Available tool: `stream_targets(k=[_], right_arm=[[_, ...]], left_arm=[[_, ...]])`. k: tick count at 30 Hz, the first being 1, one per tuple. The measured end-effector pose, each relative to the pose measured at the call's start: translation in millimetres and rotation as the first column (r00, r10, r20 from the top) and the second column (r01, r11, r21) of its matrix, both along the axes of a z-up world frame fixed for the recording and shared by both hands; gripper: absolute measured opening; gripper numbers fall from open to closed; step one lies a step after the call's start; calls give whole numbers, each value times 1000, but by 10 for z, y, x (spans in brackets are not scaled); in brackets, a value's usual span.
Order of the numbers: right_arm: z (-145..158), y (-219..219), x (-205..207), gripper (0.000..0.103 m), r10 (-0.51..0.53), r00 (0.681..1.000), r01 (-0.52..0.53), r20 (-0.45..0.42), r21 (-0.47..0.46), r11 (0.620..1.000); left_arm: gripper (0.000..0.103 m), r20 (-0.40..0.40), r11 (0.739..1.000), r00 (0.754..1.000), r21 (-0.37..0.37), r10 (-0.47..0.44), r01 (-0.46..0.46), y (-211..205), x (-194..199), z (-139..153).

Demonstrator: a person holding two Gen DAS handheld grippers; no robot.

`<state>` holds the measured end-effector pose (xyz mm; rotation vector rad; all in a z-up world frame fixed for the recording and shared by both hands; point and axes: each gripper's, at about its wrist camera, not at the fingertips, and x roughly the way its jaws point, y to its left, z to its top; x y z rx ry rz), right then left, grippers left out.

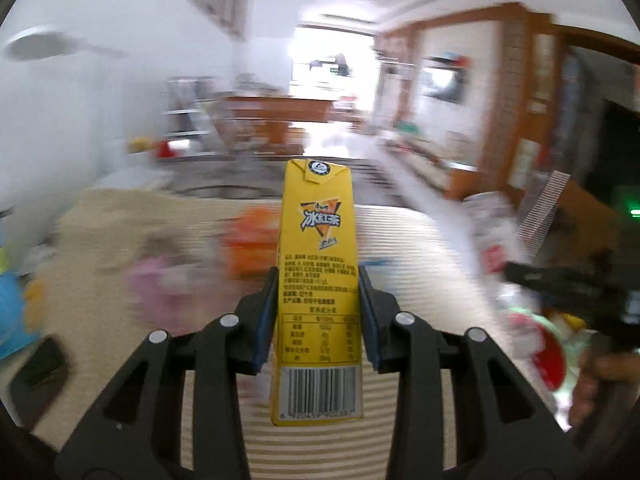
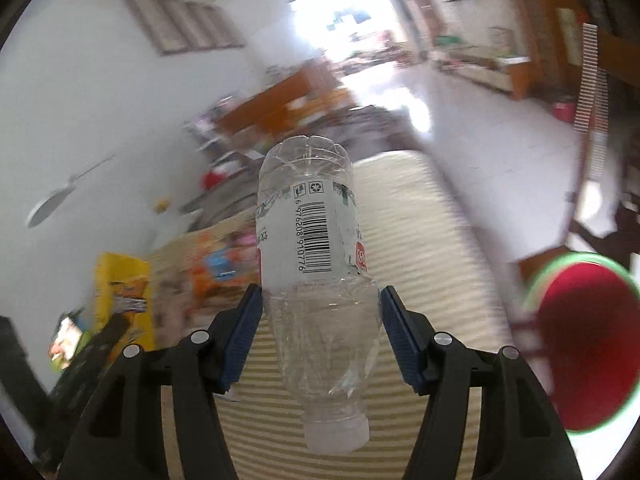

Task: Collect trash
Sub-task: 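Carry carton and bottle to the red bucket and open both tools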

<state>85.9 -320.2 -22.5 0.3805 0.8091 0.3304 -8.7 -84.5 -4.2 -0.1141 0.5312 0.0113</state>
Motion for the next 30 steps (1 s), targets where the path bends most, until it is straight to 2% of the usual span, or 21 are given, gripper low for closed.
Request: stream_targets(k=[3, 5, 8, 10, 14, 15, 16, 17, 19, 23, 30], right_arm=[[-126, -453, -31, 59, -109, 992, 110, -55, 12, 994], [-179, -792, -94, 59, -210, 974, 212, -89, 19, 977], [-197, -1174, -174, 59, -340, 934, 342, -110, 0, 940], [-234, -1334, -216, 59, -394, 910, 397, -124, -2, 918], [-343, -1643, -250, 61, -486, 856, 500, -174, 40, 865], [-388, -1672, -265, 61, -506, 844, 521, -180, 47, 852], [-393, -1703, -277, 62, -524, 833, 540, -180, 56, 840], [-385, -1716, -276, 64, -536, 826, 552, -177, 56, 832], [-366, -1715, -256, 71, -547, 821, 560, -163, 42, 828], [-356, -1682, -231, 72, -520, 842, 529, -142, 32, 848], [-292, -1332, -81, 72, -434, 893, 438, -114, 9, 899]], left_arm=[[35, -40, 977, 979, -78, -200, 197, -517, 244, -27], [35, -92, 934, 940, -184, -328, 308, -843, 479, -101], [35, -138, 892, 897, -244, -419, 379, -1218, 728, -200], [35, -177, 864, 860, -271, -478, 424, -1472, 911, -278], [36, -231, 828, 805, -287, -547, 481, -1815, 1085, -397], [39, -243, 824, 795, -288, -555, 487, -1866, 1078, -416], [54, -263, 822, 785, -289, -561, 491, -1900, 1123, -444], [70, -270, 822, 782, -290, -561, 490, -1905, 1139, -455], [77, -250, 829, 797, -288, -549, 480, -1932, 1077, -464], [78, -245, 843, 812, -258, -530, 472, -1878, 944, -461], [78, -223, 899, 876, -211, -427, 384, -1497, 737, -379]])
